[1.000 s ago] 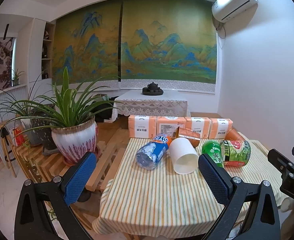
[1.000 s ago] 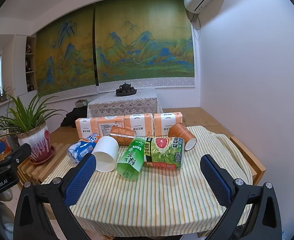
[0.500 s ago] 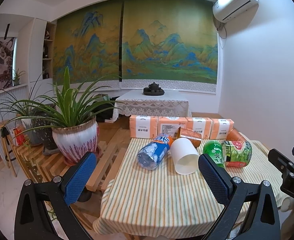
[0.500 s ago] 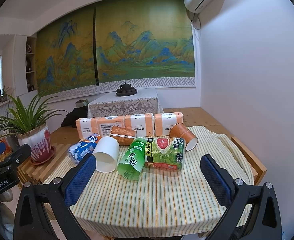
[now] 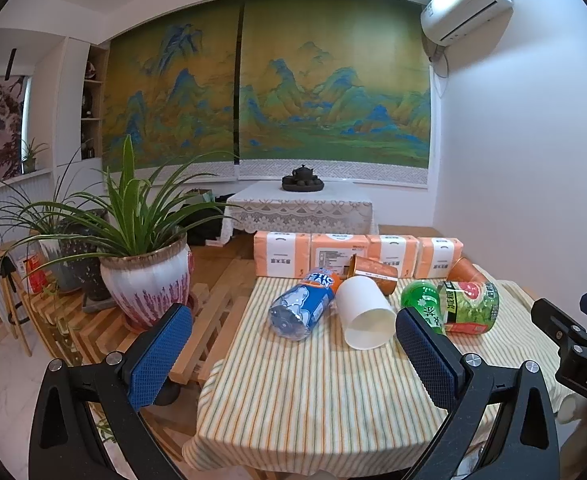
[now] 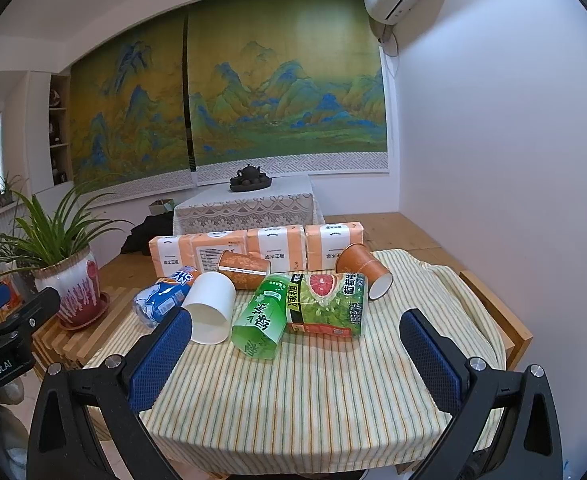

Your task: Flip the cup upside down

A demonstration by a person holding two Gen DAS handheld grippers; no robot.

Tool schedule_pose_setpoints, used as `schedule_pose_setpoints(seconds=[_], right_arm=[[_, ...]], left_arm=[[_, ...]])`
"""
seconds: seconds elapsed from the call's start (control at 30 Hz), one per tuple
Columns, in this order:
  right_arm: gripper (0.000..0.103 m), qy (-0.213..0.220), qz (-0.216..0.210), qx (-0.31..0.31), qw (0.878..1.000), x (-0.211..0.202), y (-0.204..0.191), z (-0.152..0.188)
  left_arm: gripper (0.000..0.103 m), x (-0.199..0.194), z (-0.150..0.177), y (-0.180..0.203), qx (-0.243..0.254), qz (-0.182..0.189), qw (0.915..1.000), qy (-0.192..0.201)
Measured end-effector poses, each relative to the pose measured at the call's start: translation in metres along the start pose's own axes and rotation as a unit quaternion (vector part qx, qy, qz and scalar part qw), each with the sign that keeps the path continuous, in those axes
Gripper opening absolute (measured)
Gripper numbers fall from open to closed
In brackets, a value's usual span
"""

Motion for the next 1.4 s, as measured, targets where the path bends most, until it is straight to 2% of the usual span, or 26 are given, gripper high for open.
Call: schedule_pose_setpoints(seconds=[0.63,0.87,1.13,1.4], right_arm=[[0.103,-0.008,0.001,0.002,1.0,0.004,0.003,0.002],[0.103,-0.017,0.001,0.004,1.0,0.01,0.007,0.005],[0.103,-0.032,0.0,0.013,0.999,0.019,0.013,0.011],[0.103,-0.044,0.001,0.024,0.999,0.027,0.022,0.018]], left_arm=[[0.103,0.007,0.002,-0.004,-0.001,0.001,1.0,-0.007],[0.103,0.025,0.006,-0.015,-0.004,0.002,0.9995,-0.03],[0.103,0.067,0.002,-0.018,0.024,0.029,0.9962,-0.079],[0.103,0.148,0.003,-0.007,0.058,0.052,0.9855,-0.151]])
Point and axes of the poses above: each gripper's, at about its wrist camera, not at the fingertips, and x roughly the way its jaws point, y to its right, z to its underside, the point moved 5 cm from there along x, roughly the way its jaws point, and after that the axes turned 4 degrees about -x, right-handed, at the moved point
